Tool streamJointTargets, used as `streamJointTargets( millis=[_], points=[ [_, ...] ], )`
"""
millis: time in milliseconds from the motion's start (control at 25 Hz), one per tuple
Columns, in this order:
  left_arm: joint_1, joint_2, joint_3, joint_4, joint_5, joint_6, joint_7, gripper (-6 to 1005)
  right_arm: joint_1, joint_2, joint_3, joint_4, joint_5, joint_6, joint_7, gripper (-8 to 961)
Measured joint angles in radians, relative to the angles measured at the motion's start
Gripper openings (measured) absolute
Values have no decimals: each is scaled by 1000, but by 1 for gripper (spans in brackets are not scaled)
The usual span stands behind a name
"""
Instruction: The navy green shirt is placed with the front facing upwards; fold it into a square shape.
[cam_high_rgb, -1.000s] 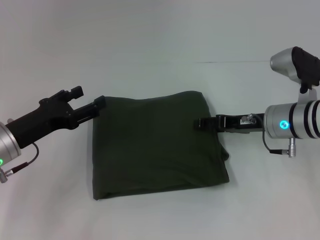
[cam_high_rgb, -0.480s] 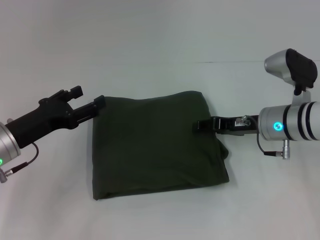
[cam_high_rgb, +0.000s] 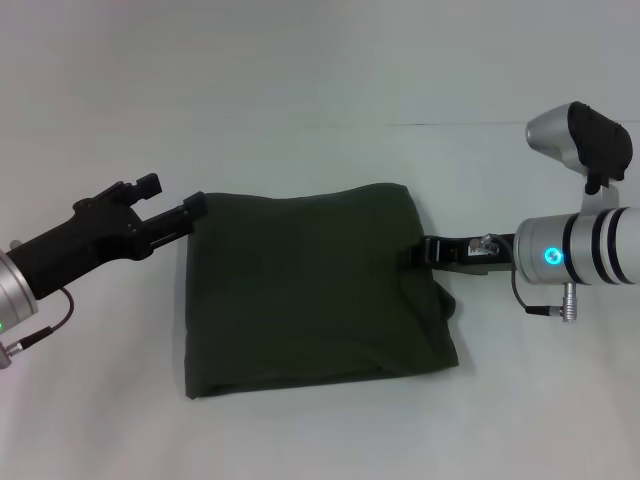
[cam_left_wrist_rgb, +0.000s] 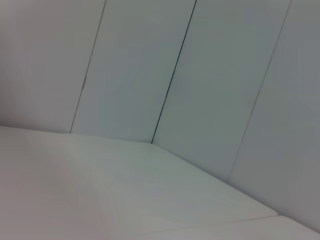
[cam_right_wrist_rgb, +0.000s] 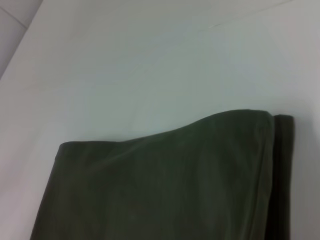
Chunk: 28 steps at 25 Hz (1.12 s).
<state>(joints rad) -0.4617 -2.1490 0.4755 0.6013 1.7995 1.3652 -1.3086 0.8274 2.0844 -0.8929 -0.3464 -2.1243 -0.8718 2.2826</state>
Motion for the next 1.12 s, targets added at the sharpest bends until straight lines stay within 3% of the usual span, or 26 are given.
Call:
streamJointTargets(
  millis=[240,1120],
  points=[
    [0,0,0,0,0,-1,0,874,-11,0,3,0,2,29,0,121],
    [-6,0,2,-6,0,-27,0,875,-85,0,16,-54,98,64,-57,91]
  ],
)
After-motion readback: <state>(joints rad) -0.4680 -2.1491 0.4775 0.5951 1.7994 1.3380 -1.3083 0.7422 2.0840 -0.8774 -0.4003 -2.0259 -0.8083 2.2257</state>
